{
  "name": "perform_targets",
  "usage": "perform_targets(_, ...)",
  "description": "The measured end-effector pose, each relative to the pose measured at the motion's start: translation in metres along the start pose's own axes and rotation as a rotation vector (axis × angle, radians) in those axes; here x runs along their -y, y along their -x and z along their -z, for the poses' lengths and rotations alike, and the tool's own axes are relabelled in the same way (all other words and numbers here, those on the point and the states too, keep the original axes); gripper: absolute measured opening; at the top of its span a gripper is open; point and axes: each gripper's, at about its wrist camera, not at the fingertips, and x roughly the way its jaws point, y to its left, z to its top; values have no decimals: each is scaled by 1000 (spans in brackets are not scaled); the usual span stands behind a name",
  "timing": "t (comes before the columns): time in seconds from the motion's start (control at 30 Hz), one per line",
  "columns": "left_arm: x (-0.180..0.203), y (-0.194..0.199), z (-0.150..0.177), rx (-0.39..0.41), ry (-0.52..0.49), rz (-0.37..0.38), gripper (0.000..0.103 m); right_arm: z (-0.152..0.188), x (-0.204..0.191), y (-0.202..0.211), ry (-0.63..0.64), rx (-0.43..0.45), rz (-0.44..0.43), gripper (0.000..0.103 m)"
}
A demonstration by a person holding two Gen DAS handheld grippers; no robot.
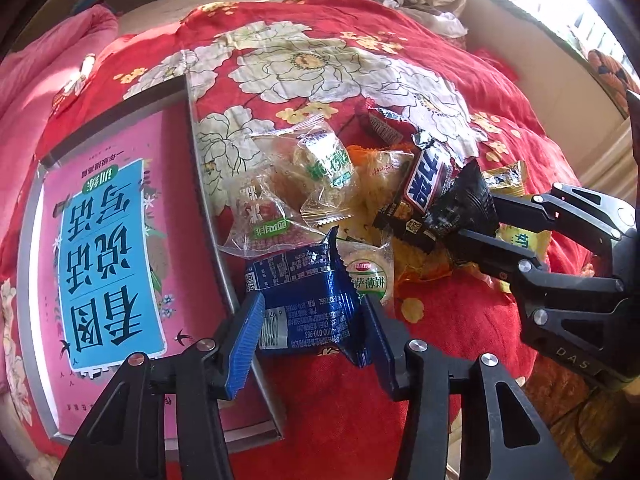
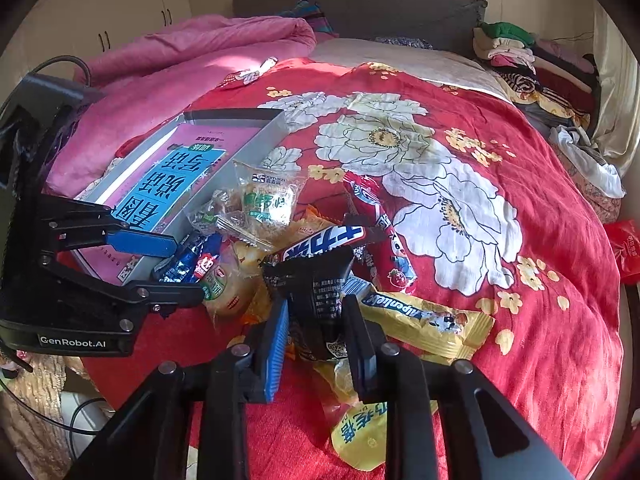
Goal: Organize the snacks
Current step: 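Close the left gripper on the blue snack bag while the right gripper holds the black pack, then carry the blue bag and black pack over the grey tray with both grippers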
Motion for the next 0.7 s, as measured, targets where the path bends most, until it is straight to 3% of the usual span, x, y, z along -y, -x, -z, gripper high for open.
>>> perform_targets(0.1, 1, -3, -4, -5, 10, -16, 51, 0, -7, -6, 38, -10, 19, 34)
perform_targets(0.23, -3, -4, -8, -4, 36, -12, 37, 0, -10, -6, 61, -9, 25, 34)
perform_targets(0.5, -20, 15, -3, 23, 89, 84, 27, -2, -9, 8, 41, 40, -13, 25)
perform_targets(0.7, -34, 23, 0, 29, 147, 172, 25, -3, -10, 23, 22, 89, -60, 23)
